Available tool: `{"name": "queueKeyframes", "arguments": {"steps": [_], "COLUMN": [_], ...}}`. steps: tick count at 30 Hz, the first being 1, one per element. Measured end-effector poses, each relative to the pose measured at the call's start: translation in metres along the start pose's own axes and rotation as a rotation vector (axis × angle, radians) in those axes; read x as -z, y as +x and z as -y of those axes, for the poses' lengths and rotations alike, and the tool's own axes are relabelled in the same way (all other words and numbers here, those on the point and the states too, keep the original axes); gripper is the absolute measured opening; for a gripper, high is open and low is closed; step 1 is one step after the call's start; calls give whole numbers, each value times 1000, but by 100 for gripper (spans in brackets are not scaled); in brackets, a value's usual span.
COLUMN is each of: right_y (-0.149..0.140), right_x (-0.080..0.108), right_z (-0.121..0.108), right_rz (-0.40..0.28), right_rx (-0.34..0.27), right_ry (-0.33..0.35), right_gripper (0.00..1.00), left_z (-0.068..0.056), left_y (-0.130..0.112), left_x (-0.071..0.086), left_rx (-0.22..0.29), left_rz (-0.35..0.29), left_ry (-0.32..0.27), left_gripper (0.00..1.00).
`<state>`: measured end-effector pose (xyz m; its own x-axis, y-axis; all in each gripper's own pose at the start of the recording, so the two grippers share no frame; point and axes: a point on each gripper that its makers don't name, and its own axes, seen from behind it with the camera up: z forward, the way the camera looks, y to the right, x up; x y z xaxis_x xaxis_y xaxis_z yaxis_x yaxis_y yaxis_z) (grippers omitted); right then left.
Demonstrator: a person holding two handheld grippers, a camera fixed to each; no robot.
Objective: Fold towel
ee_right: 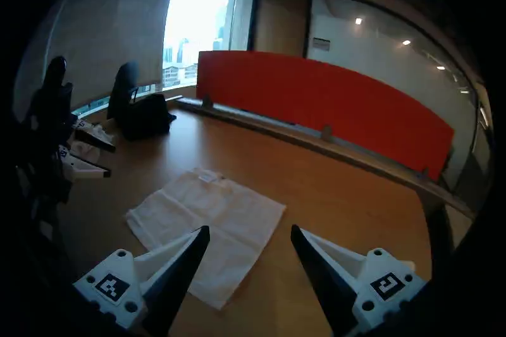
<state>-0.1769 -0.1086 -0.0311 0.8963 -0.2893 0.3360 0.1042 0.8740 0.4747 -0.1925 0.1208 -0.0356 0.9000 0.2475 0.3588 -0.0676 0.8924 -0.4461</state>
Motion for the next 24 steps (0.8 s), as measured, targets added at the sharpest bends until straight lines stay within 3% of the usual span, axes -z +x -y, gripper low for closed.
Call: {"name": "queueKeyframes", "arguments": {"steps": [15, 24], "right_y": [-65, -100], "right_x": [-26, -32], "right_z": [18, 31], "right_rz": [125, 197], "right_rx": [16, 42], "right_ry": [49, 90], "right_gripper": [100, 100], "left_z": [-15, -23], "left_y": [-54, -80], "left_x": [-30, -43], "left_rx": [-8, -14], "left_rz": [119, 179], "left_ry": [-52, -79], "left_gripper": [98, 98]}}
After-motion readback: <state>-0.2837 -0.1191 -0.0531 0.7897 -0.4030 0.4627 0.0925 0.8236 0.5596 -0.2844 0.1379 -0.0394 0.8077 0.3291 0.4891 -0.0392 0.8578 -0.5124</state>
